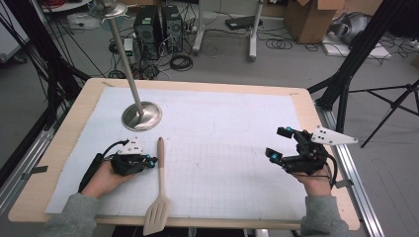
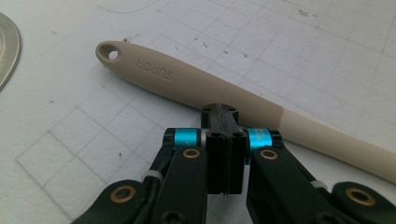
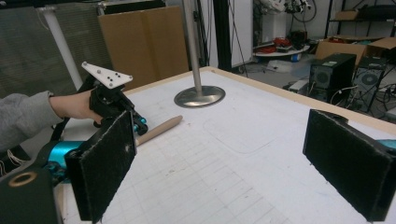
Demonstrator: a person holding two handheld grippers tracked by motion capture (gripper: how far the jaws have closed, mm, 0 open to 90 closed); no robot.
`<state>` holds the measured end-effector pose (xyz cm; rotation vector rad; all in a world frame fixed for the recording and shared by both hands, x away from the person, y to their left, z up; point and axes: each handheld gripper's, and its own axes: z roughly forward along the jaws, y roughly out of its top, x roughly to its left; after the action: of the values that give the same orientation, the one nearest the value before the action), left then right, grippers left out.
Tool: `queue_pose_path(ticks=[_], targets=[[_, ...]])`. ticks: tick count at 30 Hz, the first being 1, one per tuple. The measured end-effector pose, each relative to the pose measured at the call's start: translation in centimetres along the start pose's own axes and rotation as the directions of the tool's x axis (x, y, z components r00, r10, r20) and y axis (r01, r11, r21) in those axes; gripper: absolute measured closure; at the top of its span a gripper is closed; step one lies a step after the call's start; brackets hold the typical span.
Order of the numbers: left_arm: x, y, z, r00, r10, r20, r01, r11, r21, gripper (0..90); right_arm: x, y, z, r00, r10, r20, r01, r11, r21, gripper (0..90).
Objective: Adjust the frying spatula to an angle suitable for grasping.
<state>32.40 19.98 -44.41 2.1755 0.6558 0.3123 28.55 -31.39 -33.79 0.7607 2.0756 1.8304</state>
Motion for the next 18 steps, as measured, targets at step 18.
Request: queue_pose_path(ticks=[18], targets=[[-0.4,2.3,2.3,0.9997,0.022,0.013,-0.021,0.9995,-0.025,89.5,0.9,-0.6,-1.9,0.999,0.005,0.044,-0.005,1.0,0.013,8.6]])
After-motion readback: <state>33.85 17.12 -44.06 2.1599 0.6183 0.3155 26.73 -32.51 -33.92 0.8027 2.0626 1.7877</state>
